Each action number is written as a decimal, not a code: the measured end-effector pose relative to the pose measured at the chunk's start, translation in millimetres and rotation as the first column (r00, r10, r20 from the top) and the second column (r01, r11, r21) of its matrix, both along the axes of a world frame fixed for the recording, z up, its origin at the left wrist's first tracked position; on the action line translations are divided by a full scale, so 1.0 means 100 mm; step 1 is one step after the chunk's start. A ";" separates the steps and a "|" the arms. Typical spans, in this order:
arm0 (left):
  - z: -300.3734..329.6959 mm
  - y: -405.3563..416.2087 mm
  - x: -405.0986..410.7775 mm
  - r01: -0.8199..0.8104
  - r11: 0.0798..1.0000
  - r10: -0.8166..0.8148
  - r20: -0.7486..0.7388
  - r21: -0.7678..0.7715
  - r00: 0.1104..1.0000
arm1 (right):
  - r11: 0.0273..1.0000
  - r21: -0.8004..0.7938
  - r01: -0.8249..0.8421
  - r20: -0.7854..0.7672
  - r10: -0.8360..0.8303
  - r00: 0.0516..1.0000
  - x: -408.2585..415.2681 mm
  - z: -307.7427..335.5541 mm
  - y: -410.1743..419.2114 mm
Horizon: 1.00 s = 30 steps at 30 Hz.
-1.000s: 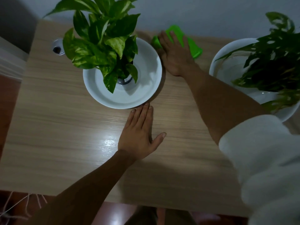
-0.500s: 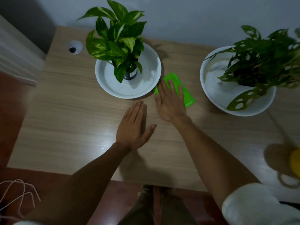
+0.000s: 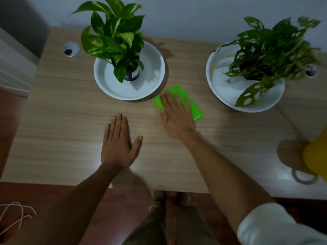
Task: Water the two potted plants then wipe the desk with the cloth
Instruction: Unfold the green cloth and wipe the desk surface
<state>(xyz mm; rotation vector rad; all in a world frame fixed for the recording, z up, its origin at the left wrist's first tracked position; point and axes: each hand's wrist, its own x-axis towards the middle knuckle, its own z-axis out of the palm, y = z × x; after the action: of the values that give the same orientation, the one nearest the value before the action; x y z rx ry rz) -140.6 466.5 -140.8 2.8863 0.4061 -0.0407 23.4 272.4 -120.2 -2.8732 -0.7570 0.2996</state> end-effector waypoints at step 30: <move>0.08 -2.44 0.56 0.273 0.957 -0.267 0.067 -0.096 0.961 | 0.947 -0.033 0.318 0.002 -0.318 0.948 -0.17 0.02 -2.76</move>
<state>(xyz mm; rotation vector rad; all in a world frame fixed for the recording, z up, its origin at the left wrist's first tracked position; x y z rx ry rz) -85.0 222.3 -132.6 2.8099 -0.0033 -0.0292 6.8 -3.4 -118.6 -2.9612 -0.2783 0.2758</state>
